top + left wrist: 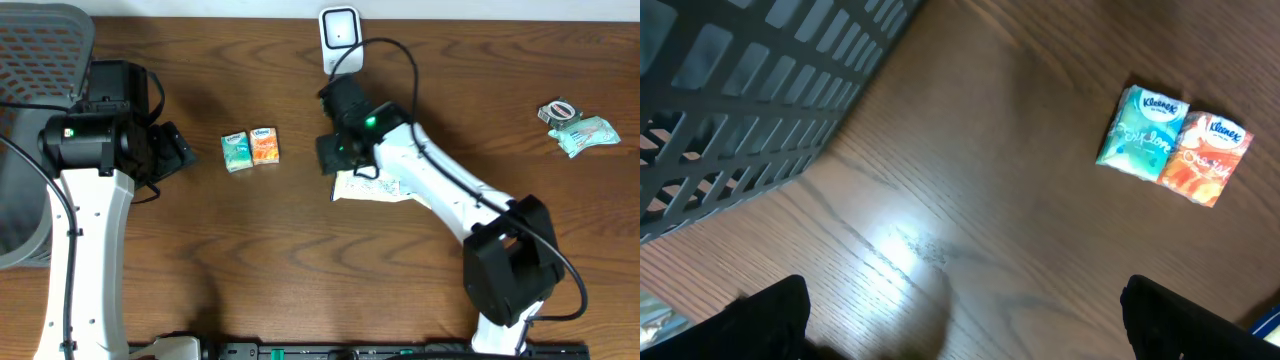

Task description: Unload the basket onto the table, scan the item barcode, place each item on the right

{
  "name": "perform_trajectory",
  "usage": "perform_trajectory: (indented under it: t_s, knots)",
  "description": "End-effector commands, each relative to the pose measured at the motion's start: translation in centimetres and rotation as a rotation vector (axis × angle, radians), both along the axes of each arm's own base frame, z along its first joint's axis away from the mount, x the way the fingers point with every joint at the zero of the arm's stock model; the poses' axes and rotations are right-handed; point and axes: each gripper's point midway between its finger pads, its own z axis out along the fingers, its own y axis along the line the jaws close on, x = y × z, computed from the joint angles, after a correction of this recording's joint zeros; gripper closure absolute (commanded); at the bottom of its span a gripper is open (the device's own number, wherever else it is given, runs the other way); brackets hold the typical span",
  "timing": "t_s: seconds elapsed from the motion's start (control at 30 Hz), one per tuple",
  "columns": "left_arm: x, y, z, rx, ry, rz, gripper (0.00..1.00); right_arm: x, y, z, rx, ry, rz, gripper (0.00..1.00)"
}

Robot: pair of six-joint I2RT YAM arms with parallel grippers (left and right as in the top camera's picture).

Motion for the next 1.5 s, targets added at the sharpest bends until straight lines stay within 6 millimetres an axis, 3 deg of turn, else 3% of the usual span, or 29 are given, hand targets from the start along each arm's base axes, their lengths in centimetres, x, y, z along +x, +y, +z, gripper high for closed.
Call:
perform_trajectory:
  t_s: [0.0, 0.2, 0.4, 0.73, 0.83, 0.97, 1.03, 1.1, 1.13, 1.17, 1.47]
  knots:
    - [0.0, 0.3, 0.0, 0.006, 0.003, 0.016, 0.02, 0.0, -1.5, -0.9, -0.103, -0.045, -0.098, 0.39]
    - [0.0, 0.3, 0.0, 0.006, 0.003, 0.016, 0.02, -1.5, -2.1, -3.2, -0.125, -0.006, -0.125, 0.37]
    - [0.0, 0.3, 0.0, 0.006, 0.003, 0.016, 0.02, -3.7, -4.2, -5.1, -0.189, 0.074, -0.16, 0.37]
    - [0.0, 0.3, 0.0, 0.006, 0.003, 0.016, 0.02, -4.8, -11.3, -2.6, -0.407, 0.165, -0.253, 0.34]
    - [0.0, 0.3, 0.0, 0.006, 0.003, 0.016, 0.02, -5.3, -12.5, -1.9, -0.395, 0.237, -0.279, 0.35]
    - [0.0, 0.3, 0.0, 0.006, 0.003, 0.016, 0.02, -7.2, -13.4, -1.9, -0.382, 0.371, -0.153, 0.3]
    - [0.0, 0.3, 0.0, 0.006, 0.003, 0.016, 0.02, -7.8, -14.3, -1.8, -0.396, 0.409, -0.141, 0.46]
    - [0.0, 0.3, 0.0, 0.006, 0.003, 0.016, 0.02, -8.0, -14.7, -1.9, -0.394, 0.425, -0.155, 0.78]
    - [0.0, 0.3, 0.0, 0.006, 0.003, 0.016, 0.03, -8.0, -14.7, -2.1, -0.382, 0.43, -0.161, 0.89]
    - [0.0, 0.3, 0.0, 0.006, 0.003, 0.016, 0.02, -8.0, -14.8, -2.3, -0.376, 0.431, -0.167, 0.94]
    - [0.0, 0.3, 0.0, 0.006, 0.003, 0.016, 0.03, -8.6, -15.1, -5.9, -0.361, 0.416, -0.212, 0.92]
